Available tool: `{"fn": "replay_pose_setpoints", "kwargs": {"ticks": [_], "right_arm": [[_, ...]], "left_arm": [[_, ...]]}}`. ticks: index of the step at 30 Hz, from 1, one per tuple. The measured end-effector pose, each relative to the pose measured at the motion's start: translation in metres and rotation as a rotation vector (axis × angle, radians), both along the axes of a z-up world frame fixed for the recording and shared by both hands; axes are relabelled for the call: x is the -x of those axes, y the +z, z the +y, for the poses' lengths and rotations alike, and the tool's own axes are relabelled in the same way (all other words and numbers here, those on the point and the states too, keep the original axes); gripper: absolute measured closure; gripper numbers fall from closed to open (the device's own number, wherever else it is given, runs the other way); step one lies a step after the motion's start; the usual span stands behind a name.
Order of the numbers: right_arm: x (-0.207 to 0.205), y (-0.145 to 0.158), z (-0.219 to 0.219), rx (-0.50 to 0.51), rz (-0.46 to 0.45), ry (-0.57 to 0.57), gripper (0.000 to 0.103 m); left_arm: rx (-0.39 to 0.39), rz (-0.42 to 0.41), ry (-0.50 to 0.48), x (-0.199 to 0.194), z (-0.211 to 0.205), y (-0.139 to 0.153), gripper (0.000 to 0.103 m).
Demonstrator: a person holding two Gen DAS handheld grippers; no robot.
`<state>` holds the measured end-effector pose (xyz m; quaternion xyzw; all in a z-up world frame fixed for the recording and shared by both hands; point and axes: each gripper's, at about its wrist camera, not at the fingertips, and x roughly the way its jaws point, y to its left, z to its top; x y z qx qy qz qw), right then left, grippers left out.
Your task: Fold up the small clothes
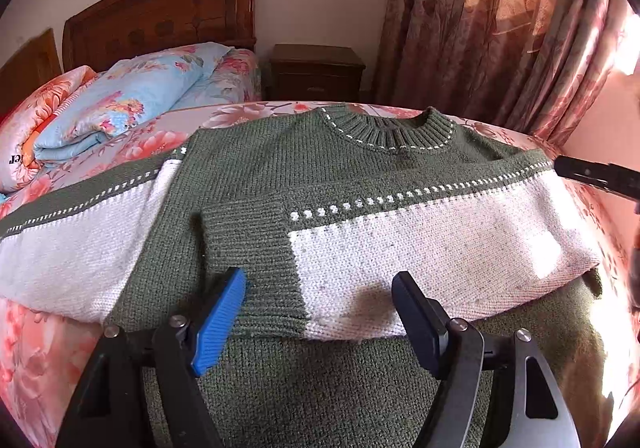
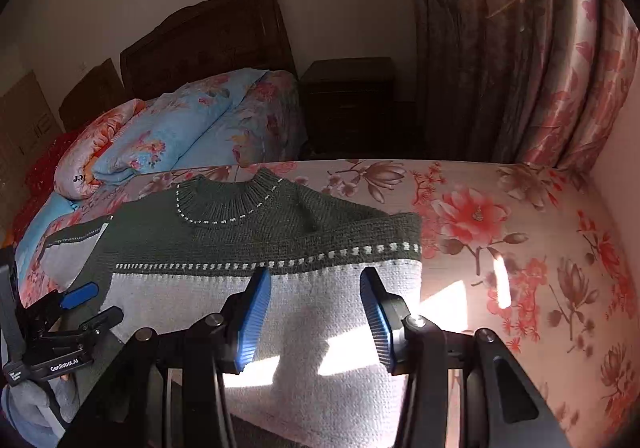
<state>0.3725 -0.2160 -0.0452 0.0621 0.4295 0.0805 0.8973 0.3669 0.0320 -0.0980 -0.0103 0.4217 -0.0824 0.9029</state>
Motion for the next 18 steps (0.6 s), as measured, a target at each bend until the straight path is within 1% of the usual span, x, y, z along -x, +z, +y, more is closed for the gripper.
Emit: {"fn": "replay_pose_setpoints", "kwargs": {"ticks": [1,2,3,4,6,7,9,11,13,14,16,18], "right_arm": [[-0.013,-0.008,0.002,0.001,0.033,0.005,0.056],[-0.024,-0.018,0.003,0.037,0.073,-0.006,0.057],[-0.032,-0.030,0.001,0.087,0.112,-0.043,0.057],[-0.033,-0.034,-0.004,0.093,0.090,-0.067,0.057],[-0.031,-0.033,-0.013,0.019,0.076,-0.086,0.057],[-0.028,-0.031,-0.013,0.011,0.083,-0.091,0.058],[-0.017,-0.020,-0.005,0.036,0.077,-0.102,0.058],[0.002,-0.007,0.012,0.034,0.025,-0.046,0.058],[0.022,-0.007,0.030,0.078,0.006,0.005,0.058],[0.027,-0.012,0.038,0.106,0.020,0.021,0.058],[0.028,-0.033,0.050,0.175,0.080,0.042,0.058],[0.034,-0.041,0.051,0.202,0.012,0.046,0.056]], "left_arm": [[-0.005,0.000,-0.001,0.001,-0.002,0.001,0.000],[-0.011,0.001,-0.005,0.000,-0.003,0.001,0.000],[-0.015,0.001,-0.009,0.000,-0.004,0.001,0.000],[-0.019,0.001,-0.013,0.001,-0.006,0.001,0.000],[-0.016,0.003,-0.021,0.002,-0.006,0.001,0.000],[-0.011,0.004,-0.025,0.001,-0.007,0.001,0.000],[-0.005,0.004,-0.025,0.001,-0.006,0.001,0.000],[0.001,0.003,-0.026,0.001,-0.006,0.001,0.000],[0.002,0.002,-0.025,0.001,-0.006,0.001,0.000],[0.000,0.002,-0.024,0.001,-0.006,0.001,0.000],[-0.004,0.003,-0.026,0.001,-0.007,0.001,0.000],[-0.004,0.003,-0.027,0.002,-0.007,0.001,0.000]]}}
